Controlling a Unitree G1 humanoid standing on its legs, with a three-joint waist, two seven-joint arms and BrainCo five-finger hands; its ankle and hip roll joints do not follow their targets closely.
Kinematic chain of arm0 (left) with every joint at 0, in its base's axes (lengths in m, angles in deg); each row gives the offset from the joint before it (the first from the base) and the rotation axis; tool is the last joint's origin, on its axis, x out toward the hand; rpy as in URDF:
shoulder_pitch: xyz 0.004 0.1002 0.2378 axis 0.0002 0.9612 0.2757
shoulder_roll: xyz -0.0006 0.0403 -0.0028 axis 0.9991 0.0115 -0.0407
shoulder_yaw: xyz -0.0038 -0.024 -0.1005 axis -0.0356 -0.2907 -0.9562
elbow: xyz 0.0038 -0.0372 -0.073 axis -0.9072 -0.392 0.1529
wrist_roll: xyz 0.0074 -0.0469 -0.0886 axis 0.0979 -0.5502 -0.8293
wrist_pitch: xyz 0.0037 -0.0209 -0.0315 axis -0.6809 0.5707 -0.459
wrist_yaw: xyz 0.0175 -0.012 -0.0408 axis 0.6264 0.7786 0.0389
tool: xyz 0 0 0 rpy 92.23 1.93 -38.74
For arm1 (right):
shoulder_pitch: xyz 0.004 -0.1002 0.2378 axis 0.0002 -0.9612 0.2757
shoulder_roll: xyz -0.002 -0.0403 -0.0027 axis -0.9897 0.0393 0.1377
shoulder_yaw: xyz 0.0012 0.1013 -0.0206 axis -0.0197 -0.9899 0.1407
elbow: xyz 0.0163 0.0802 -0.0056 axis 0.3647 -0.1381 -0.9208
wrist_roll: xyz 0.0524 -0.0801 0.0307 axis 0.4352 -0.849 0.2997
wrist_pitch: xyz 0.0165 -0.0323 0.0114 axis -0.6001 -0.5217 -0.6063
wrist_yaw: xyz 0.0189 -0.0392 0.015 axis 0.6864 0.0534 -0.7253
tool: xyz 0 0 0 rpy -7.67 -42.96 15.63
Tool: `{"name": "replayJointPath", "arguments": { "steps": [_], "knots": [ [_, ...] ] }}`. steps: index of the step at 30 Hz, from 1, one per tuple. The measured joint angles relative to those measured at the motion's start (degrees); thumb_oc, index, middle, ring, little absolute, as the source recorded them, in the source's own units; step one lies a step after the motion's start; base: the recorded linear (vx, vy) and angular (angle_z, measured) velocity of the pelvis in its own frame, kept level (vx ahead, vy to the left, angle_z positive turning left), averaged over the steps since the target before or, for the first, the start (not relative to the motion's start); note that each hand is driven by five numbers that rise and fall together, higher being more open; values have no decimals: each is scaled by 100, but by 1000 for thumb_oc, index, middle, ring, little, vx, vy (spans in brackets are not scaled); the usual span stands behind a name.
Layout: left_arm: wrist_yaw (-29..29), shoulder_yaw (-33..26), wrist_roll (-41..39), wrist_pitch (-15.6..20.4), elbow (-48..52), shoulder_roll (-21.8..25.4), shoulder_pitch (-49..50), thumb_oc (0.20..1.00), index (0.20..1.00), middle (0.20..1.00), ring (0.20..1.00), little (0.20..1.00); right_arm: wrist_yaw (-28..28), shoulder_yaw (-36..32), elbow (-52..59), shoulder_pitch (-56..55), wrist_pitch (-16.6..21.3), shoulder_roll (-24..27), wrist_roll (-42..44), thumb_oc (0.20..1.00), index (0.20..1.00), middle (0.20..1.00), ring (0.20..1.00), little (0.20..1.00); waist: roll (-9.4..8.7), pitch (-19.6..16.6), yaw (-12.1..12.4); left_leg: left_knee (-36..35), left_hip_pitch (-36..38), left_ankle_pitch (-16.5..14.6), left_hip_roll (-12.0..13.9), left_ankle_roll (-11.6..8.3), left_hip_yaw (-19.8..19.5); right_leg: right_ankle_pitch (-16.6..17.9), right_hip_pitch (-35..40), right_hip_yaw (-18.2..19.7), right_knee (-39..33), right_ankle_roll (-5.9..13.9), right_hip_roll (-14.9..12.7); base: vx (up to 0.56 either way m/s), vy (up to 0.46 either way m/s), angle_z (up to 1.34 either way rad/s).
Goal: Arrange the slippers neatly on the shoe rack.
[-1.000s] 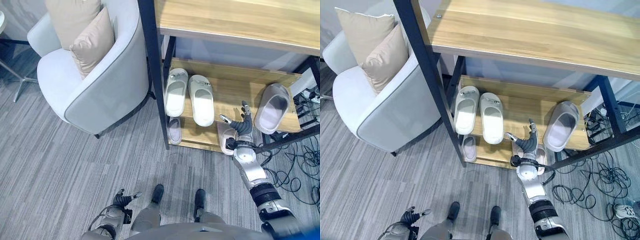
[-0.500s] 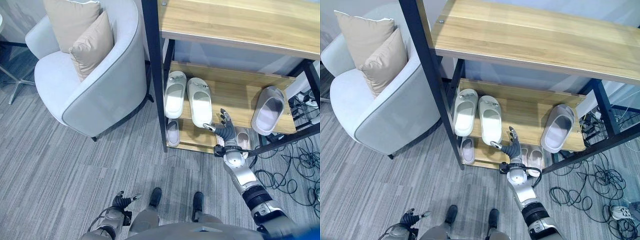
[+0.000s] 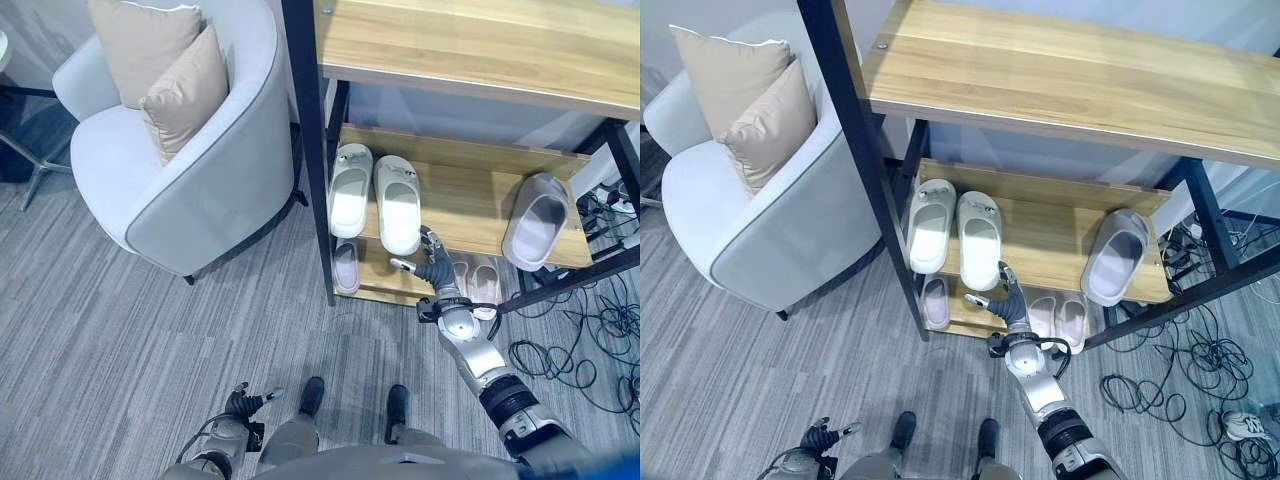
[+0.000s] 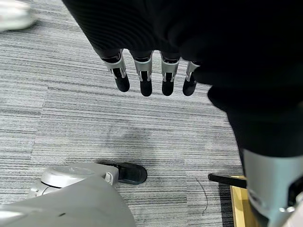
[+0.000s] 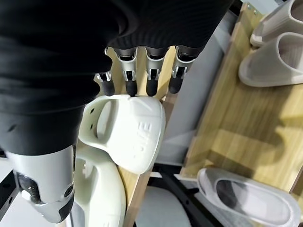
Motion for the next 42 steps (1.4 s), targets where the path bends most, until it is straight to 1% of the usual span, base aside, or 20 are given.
{"name": "replayJointPath", "arguments": {
  "steps": [3, 8, 12, 16, 17, 20, 22, 23, 24, 27, 32, 36, 39, 42],
  "knots": [
    [-4, 1, 0, -2, 0, -24, 0, 1000, 1000, 1000, 1000, 1000, -22, 16, 2, 33, 0, -10, 75, 1000, 1000, 1000, 1000, 1000, 23, 0, 13, 0, 0, 0, -1, 1, 0, 0, 0, 0, 0, 0, -1, 0, 0, 0],
    [-7, 2, 1, -7, 0, -27, -1, 1000, 1000, 1000, 1000, 1000, -126, 248, 2, 120, 1, -35, 90, 1000, 1000, 1000, 1000, 1000, 87, -4, 36, 0, 17, 1, 3, 0, 1, 0, 14, 0, 0, 0, 2, 0, 0, 0],
    [-22, 8, 1, -9, -19, -40, 6, 1000, 1000, 1000, 1000, 1000, -174, 243, 2, 244, -1, -112, 202, 1000, 1000, 1000, 1000, 1000, 109, -2, 39, -2, 45, 1, 1, 0, 4, 0, 38, 1, -1, 0, 1, 0, 0, 0],
    [-26, 5, 2, -11, -41, -48, 5, 1000, 1000, 1000, 1000, 1000, -157, 222, 14, 239, 0, -81, 181, 1000, 1000, 1000, 1000, 1000, 124, -5, 32, -4, 78, 0, 2, 0, 0, -4, 75, -1, -1, 2, -1, 0, 0, 0],
    [-29, 3, 3, -14, -42, -47, 13, 1000, 1000, 1000, 1000, 1000, -77, 184, 26, 221, 0, 36, 87, 1000, 1000, 1000, 1000, 1000, 127, -7, 24, -4, 85, 0, 0, 1, -3, -4, 84, -4, -2, 2, -4, 0, 0, 0],
    [-41, 0, 7, -20, -42, -56, 97, 1000, 1000, 1000, 1000, 1000, 141, -278, 79, 67, 1, 152, -174, 1000, 1000, 1000, 1000, 1000, 151, -22, -13, -4, 87, 1, -2, 2, -1, -4, 87, -3, -2, 2, -8, 0, 0, 0],
    [-45, -1, 7, -32, -41, -64, 124, 1000, 1000, 1000, 1000, 1000, 196, -346, 101, -19, 0, 277, -199, 1000, 1000, 1000, 1000, 1000, 176, -37, -45, -4, 94, 1, 4, 2, 1, -4, 91, -2, -2, 2, -3, 0, 0, 0],
    [-54, -2, 11, -49, -41, -78, 132, 1000, 1000, 1000, 1000, 1000, 215, -412, 102, -47, 2, 313, -219, 1000, 1000, 1000, 1000, 1000, 195, -49, -91, -4, 102, 1, 8, 2, 3, -4, 98, 1, -2, 2, 1, 0, 0, 0],
    [-81, -5, 14, -72, -41, -119, 162, 1000, 1000, 1000, 1000, 1000, 297, -631, 93, -164, 0, 343, -264, 1000, 1000, 1000, 1000, 1000, 225, -69, -94, -7, 135, 0, 14, 3, 6, -5, 129, 2, -2, 3, 5, 0, 0, 0],
    [-85, -8, 30, -84, -42, -128, 159, 1000, 1000, 1000, 1000, 1000, 419, -806, 57, -267, -1, 364, -265, 1000, 1000, 1000, 1000, 1000, 230, -82, -118, -9, 203, -5, 41, 6, 16, -12, 190, 8, -4, -5, 29, 0, 0, 0],
    [-81, -6, 72, -87, -43, -132, 182, 1000, 1000, 1000, 1000, 1000, 487, -924, 52, -266, -1, 379, -324, 1000, 1000, 1000, 1000, 1000, 228, -160, -136, -9, 206, -6, 70, 3, 17, -15, 190, 11, -4, -10, 52, 0, 0, 0],
    [-69, -9, 73, -92, -105, -132, 209, 1000, 1000, 1000, 1000, 1000, 538, -966, 90, -260, -3, 547, -428, 1000, 1000, 1000, 1000, 1000, 221, -243, -143, -10, 283, -13, 69, 9, 17, -20, 273, 11, -4, -8, 54, 0, 0, 0],
    [-60, -11, 73, -93, -106, -131, 222, 1000, 1000, 1000, 1000, 1000, 554, -1150, 259, -261, -3, 552, -430, 1000, 1000, 1000, 1000, 1000, 223, -266, -156, -11, 284, -13, 70, 9, 19, -20, 274, 11, -4, -8, 53, 0, 0, 0],
    [8, -22, 77, -93, -133, -129, 266, 1000, 1000, 1000, 1000, 1000, 557, -1194, 389, -275, -2, 581, -431, 1000, 1000, 1000, 1000, 1000, 246, -320, -180, -10, 299, -13, 71, 10, 19, -20, 289, 12, -4, -8, 49, 0, 0, 0]
  ]
}}
